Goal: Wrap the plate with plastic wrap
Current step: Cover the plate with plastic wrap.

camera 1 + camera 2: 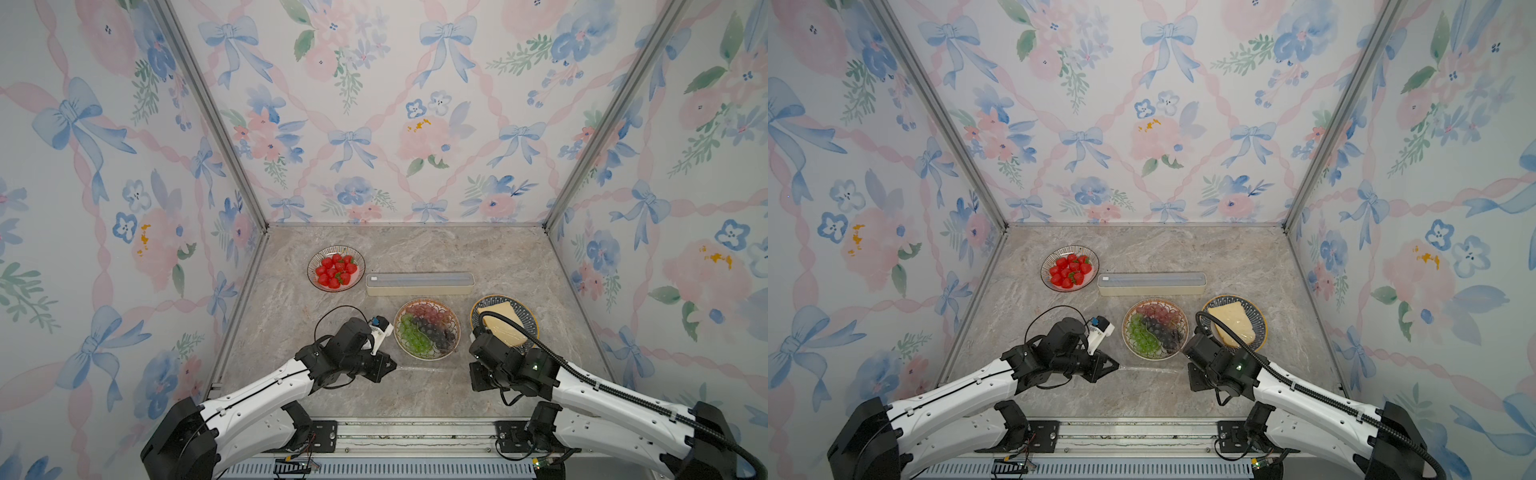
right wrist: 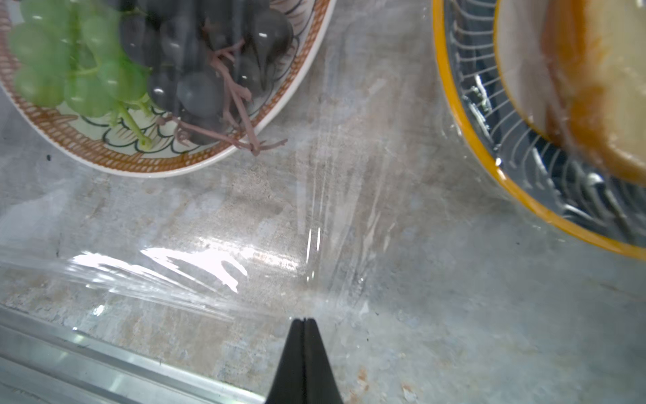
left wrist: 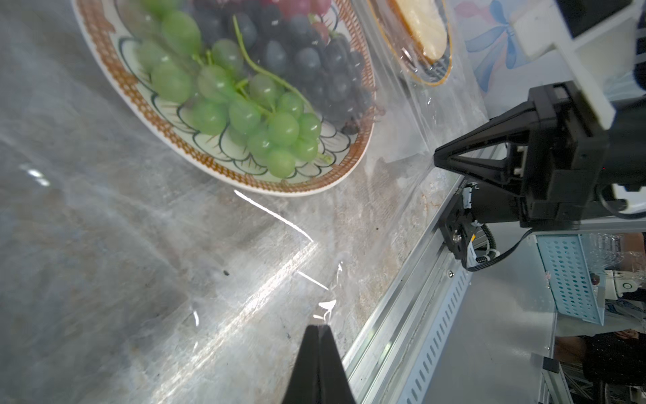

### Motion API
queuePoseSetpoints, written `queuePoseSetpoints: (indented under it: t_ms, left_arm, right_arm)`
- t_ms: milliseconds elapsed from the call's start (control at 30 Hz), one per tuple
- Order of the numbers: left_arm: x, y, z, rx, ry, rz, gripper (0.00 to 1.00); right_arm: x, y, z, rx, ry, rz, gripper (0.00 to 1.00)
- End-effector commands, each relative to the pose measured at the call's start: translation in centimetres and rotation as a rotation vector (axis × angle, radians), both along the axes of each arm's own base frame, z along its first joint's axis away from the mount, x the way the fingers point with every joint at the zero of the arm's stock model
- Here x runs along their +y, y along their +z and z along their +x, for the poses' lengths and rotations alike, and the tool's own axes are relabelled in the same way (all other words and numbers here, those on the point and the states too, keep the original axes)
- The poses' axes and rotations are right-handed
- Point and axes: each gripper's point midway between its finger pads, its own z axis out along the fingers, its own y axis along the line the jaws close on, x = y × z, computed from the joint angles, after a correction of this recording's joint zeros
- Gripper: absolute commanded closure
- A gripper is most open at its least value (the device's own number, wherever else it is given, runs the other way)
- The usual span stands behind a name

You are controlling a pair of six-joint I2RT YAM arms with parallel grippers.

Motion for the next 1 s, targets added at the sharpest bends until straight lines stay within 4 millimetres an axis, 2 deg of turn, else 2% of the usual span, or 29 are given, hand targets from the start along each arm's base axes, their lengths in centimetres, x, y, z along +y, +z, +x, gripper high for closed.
queuePoseSetpoints:
  t_ms: [0, 200, 433, 733, 967]
  left_arm:
    - [0.4, -1.7, -0.4, 0.050, 0.015, 0.037, 1.00]
    - [0.5, -4.4, 0.8, 0.051, 0.041, 0.106, 1.00]
    - [0.6, -6.1, 4.4, 0.023, 0.111, 0.130, 1.00]
    - [-0.7, -6.1, 8.5, -0.026, 0.140, 0.100, 1.00]
    - [-1.4, -5.9, 10.8, -0.062, 0.172, 0.086, 1.00]
  right_arm:
    - [0.1, -1.5, -0.1, 0.015, -0.034, 0.001, 1.00]
    - [0.9, -3.3, 0.9, 0.009, -0.053, -0.008, 1.00]
    - [1.8, -4.2, 3.4, -0.027, -0.108, 0.024, 1.00]
    - [2.0, -3.6, 6.8, -0.094, -0.157, 0.076, 1.00]
    - [1.1, -3.3, 7.9, -0.119, -0.198, 0.096, 0.98]
